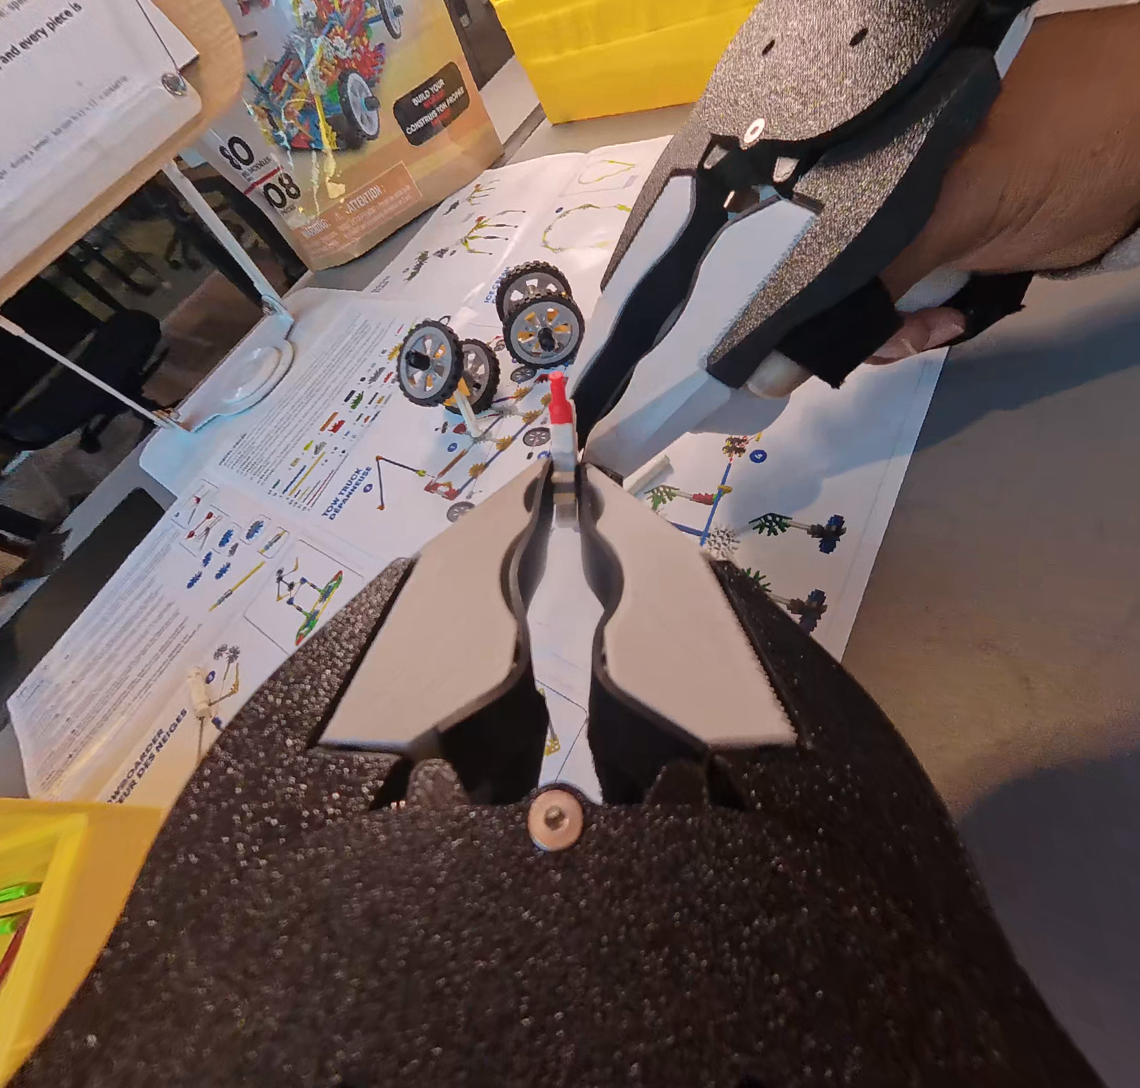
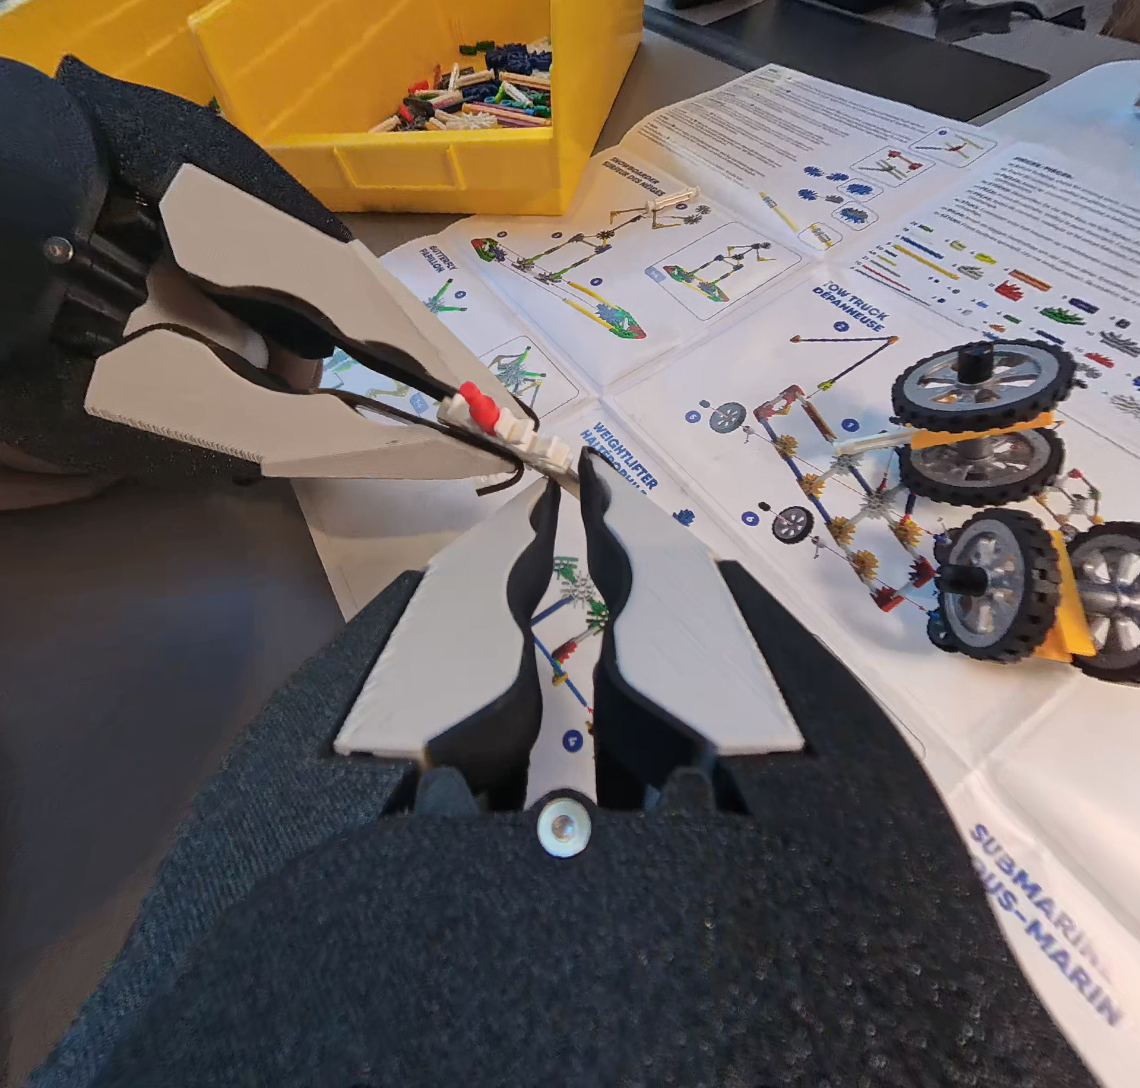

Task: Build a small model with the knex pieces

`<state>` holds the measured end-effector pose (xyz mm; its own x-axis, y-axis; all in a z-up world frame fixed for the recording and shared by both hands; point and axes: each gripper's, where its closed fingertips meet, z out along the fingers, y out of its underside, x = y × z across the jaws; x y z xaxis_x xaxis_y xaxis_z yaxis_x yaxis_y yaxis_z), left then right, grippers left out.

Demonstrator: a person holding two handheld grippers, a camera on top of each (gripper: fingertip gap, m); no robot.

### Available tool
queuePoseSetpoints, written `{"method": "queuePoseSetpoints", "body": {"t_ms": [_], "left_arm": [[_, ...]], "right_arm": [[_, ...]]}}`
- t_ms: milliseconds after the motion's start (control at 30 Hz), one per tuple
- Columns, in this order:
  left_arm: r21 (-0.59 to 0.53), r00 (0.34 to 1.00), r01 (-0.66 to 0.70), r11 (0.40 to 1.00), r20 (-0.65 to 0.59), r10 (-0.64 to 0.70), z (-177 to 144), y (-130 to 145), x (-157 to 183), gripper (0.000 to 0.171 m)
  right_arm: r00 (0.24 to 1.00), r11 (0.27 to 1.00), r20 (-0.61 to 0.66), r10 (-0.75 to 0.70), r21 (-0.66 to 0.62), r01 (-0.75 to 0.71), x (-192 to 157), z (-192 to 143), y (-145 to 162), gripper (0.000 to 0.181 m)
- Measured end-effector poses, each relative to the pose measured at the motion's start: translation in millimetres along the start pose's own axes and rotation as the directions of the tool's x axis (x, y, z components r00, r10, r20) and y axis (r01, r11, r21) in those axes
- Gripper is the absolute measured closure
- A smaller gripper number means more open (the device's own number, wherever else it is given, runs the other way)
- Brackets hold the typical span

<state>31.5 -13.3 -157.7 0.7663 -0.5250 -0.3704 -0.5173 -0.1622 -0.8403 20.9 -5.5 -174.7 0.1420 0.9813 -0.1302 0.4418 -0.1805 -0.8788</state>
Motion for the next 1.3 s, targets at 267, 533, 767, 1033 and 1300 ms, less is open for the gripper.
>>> {"method": "queuePoseSetpoints", "body": {"t_ms": [267, 533, 767, 1033, 1300], "left_arm": [[0.073, 0.723, 0.556, 0.828, -0.535, -0.438, -26.8, -22.0, 4.7, 0.167], [0.156, 0.524, 0.775, 0.612, -0.699, -0.486, -48.6, -54.0, -6.0, 0.168], [0.165, 0.503, 0.783, 0.6, -0.735, -0.455, -55.5, -61.0, -3.2, 0.168], [0.113, 0.48, 0.795, 0.597, -0.719, -0.503, -49.3, -54.7, -3.6, 0.168], [-0.011, 0.407, 0.835, 0.551, -0.66, -0.631, -35.6, -33.1, -12.1, 0.167]], "right_arm": [[0.944, 0.99, 0.306, -0.125, 0.104, 0.098, -33.4, -19.3, -12.1, 0.178], [0.825, 0.931, 0.56, 0.084, 0.25, -0.265, -48.3, -45.0, -48.2, 0.177], [0.772, 0.91, 0.627, 0.102, 0.255, -0.327, -52.1, -54.0, -55.2, 0.178], [0.761, 0.906, 0.629, 0.158, 0.213, -0.364, -44.5, -51.6, -52.1, 0.178], [0.821, 0.942, 0.528, 0.216, 0.109, -0.318, -24.5, -44.6, -35.6, 0.178]]}}
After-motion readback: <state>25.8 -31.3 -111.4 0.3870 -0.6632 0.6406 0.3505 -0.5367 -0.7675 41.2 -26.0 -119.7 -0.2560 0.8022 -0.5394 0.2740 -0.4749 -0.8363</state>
